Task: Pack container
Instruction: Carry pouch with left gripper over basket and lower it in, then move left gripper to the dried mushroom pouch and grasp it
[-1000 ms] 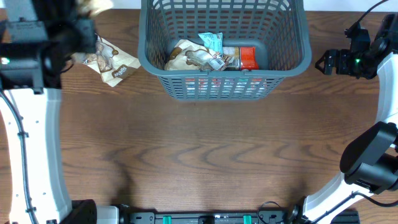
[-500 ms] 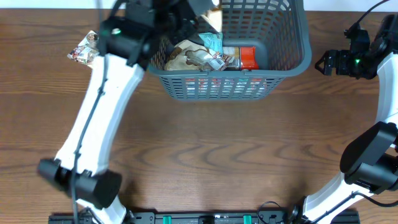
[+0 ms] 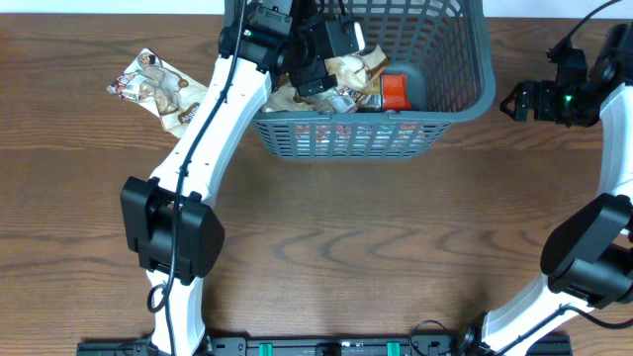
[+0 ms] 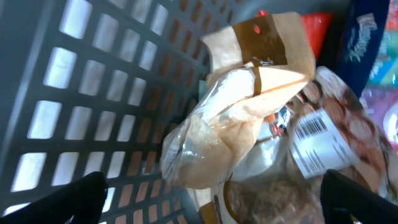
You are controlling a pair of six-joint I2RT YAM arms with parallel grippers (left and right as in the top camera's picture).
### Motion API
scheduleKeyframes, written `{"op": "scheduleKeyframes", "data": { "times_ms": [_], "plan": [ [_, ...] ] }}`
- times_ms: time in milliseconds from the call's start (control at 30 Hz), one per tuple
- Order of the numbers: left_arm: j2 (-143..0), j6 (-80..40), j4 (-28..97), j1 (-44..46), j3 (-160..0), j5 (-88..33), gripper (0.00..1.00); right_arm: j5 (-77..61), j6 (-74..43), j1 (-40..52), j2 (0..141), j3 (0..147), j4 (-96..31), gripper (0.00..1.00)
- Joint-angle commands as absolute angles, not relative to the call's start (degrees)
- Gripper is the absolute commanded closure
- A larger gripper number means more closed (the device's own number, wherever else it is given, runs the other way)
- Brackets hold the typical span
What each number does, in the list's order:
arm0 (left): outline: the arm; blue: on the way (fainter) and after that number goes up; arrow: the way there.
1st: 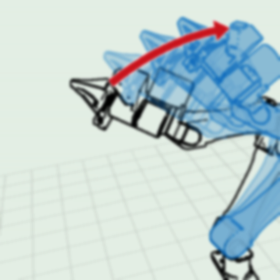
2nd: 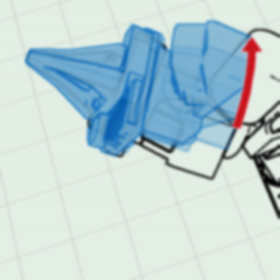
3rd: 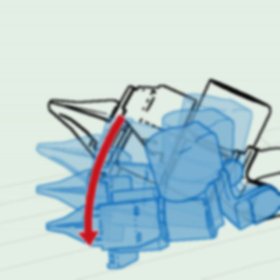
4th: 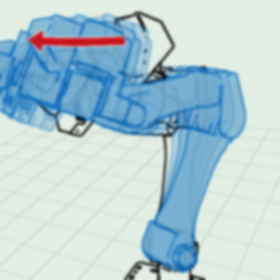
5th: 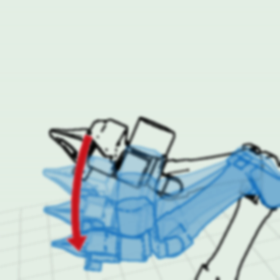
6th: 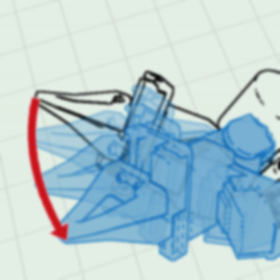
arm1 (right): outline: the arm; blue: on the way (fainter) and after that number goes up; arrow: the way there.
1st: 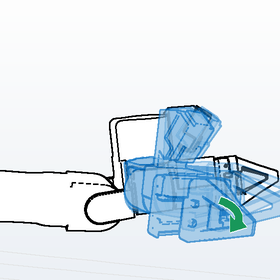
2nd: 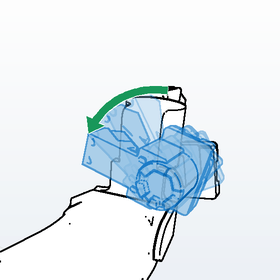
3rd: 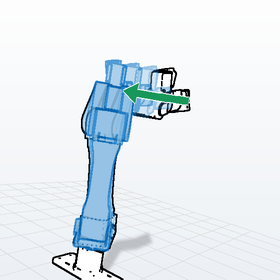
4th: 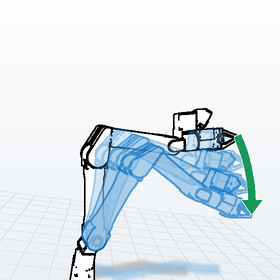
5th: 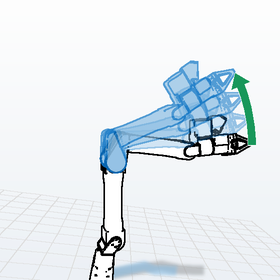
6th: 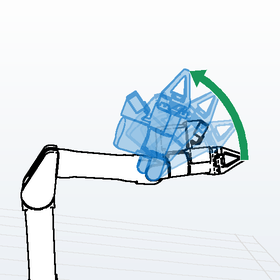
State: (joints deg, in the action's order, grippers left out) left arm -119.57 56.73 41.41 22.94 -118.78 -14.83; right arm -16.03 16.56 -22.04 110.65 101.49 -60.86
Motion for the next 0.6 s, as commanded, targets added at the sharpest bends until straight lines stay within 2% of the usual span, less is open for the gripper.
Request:
{"op": "scheduleKeyframes", "data": {
  "times_ms": [0, 133, 267, 367, 567],
  "plan": [
    [-116.5, 51.9, 41.3, 22.9, -119.5, -15.0, 0.01, -16.3, 17.4, -21.7, 110.4, 101.2, -61.1, 0.01],
    [-111.5, 43.0, 41.3, 22.9, -119.5, -7.0, 0.01, -16.3, 17.5, -21.7, 110.4, 101.2, -61.0, 0.01],
    [-104.8, 39.1, 41.2, 22.3, -119.5, 3.4, 0.01, -16.3, 17.7, -21.7, 110.4, 101.2, -60.9, 0.01],
    [-100.3, 30.6, 40.8, 20.5, -119.5, 8.5, 0.01, -16.3, 17.7, -21.7, 110.4, 101.2, -60.8, 0.01],
    [-95.6, 13.7, 41.5, 11.9, -119.5, 8.9, 0.02, -16.3, 17.7, -21.7, 110.4, 101.2, -60.9, 0.01]
  ]
}}
